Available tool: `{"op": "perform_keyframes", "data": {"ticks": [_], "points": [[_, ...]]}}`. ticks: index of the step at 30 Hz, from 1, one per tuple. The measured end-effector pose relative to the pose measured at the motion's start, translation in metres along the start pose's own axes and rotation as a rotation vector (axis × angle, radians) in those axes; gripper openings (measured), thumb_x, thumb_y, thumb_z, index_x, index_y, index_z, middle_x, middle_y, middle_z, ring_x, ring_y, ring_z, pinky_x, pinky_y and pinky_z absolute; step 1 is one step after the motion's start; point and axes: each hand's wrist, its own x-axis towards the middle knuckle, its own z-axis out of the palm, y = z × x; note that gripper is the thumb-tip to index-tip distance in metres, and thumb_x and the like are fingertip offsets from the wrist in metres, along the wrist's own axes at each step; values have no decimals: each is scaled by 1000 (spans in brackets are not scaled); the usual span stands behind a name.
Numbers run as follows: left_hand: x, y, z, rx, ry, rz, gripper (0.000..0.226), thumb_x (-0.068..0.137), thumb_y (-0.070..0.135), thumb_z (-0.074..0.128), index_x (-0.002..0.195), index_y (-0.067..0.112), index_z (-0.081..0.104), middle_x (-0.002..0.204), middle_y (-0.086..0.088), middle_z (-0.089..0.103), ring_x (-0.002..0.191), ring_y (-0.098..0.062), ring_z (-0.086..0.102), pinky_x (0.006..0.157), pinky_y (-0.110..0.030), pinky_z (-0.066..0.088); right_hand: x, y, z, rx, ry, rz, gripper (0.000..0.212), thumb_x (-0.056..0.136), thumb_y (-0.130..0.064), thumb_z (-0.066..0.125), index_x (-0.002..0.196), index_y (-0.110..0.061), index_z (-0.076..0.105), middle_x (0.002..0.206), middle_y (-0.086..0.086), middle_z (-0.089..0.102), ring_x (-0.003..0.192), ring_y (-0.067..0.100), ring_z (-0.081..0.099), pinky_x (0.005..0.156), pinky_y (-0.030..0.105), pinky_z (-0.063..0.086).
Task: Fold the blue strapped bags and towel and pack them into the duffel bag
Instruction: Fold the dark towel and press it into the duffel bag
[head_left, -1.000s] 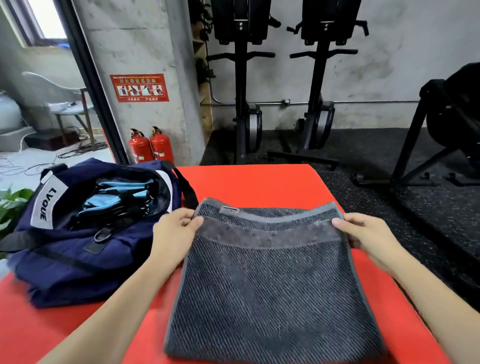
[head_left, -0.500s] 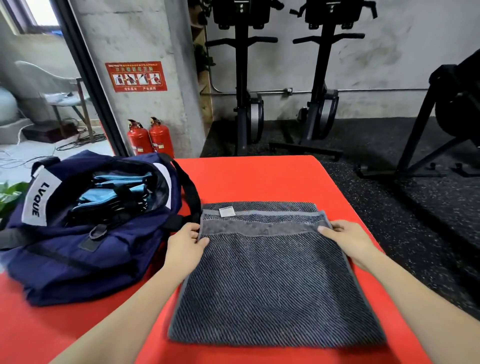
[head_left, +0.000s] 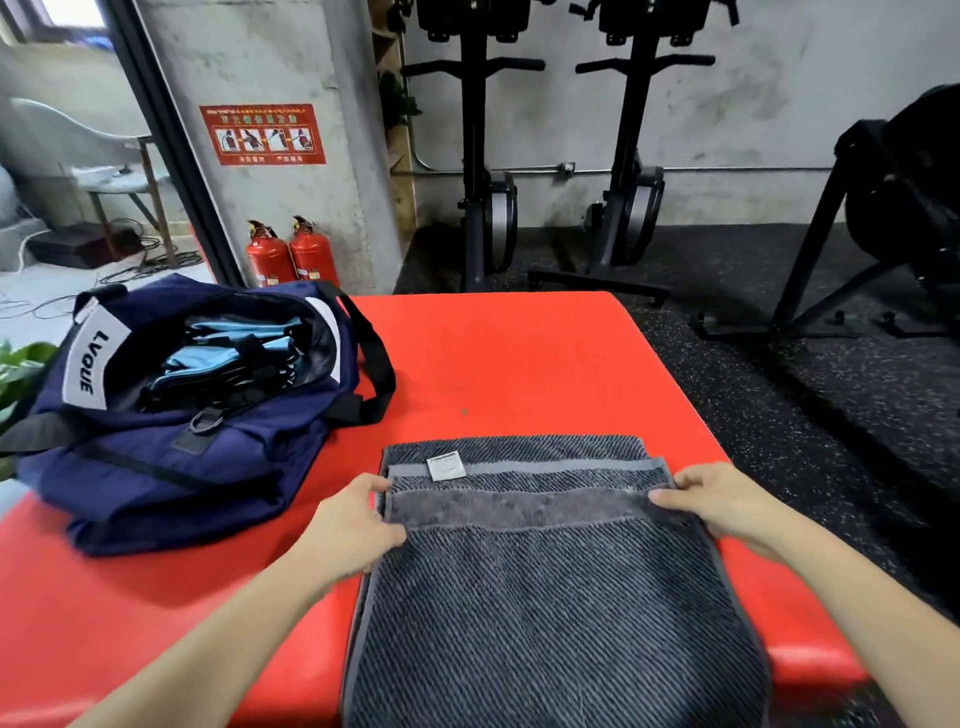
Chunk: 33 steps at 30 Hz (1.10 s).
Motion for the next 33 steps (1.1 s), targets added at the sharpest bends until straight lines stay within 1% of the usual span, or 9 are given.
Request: {"op": "perform_keyframes", "data": {"ticks": [3,5,7,10,13,19,22,26,33], "points": [[10,3,1,-112,85,-23,52,76,37,80,120,27,54,88,-4,73,68,-20,67,63,-32,58,0,-13,-1,-34,4,-18,40,85,-42,76,73,-7,62,58,3,54,50,13,47,47,24,30],[23,8,5,-206,120,21,65,70,48,83,125,26,56,105,-1,70,91,-17,68,87,-38,57,7,-28,0,-92,47,-98,42,81,-50,77,82,-9,71,74,0,69,70,15,62,63,31,44],[35,14,8,-280,129,78,64,73,43,85,127,26,56,107,3,67,99,-13,65,97,-37,52,14,-43,1,-58,65,-139,41,75,-54,81,93,-19,73,92,-2,72,91,14,66,83,34,50],[53,26,2,-255,55,144,62,74,42,86,125,31,54,97,8,73,96,-7,66,92,-32,52,23,-64,4,-186,24,-199,46,65,-62,83,98,-34,68,91,-11,72,91,6,65,78,28,47],[70,37,-5,-8,-105,231,61,69,42,89,121,33,58,89,9,75,88,-4,67,81,-24,49,31,-76,16,-389,-63,-268,55,53,-74,82,94,-39,68,82,-17,72,83,0,65,74,27,50],[85,58,5,286,-240,440,30,69,44,89,92,29,76,75,9,69,64,0,55,58,-14,39,43,-98,46,-390,-164,-407,26,64,-49,89,81,-39,73,79,-12,67,73,-1,60,65,22,43],[91,55,11,332,-226,516,20,76,49,81,83,31,75,90,12,69,87,-8,57,78,-28,43,52,-100,53,-380,-210,-484,19,70,-40,89,71,-39,69,96,-13,63,88,2,56,79,26,41],[96,47,14,448,-179,529,9,86,48,71,84,42,65,144,11,43,137,-18,30,112,-49,22,63,-91,55,-482,-228,-439,18,72,-48,85,77,-41,69,145,-11,42,134,20,33,114,50,27],[97,41,14,411,-198,519,10,86,44,73,82,41,64,136,11,43,129,-13,42,105,-45,25,65,-97,55,-499,-189,-461,24,66,-51,87,74,-37,70,114,-18,58,109,8,53,104,43,31]]}}
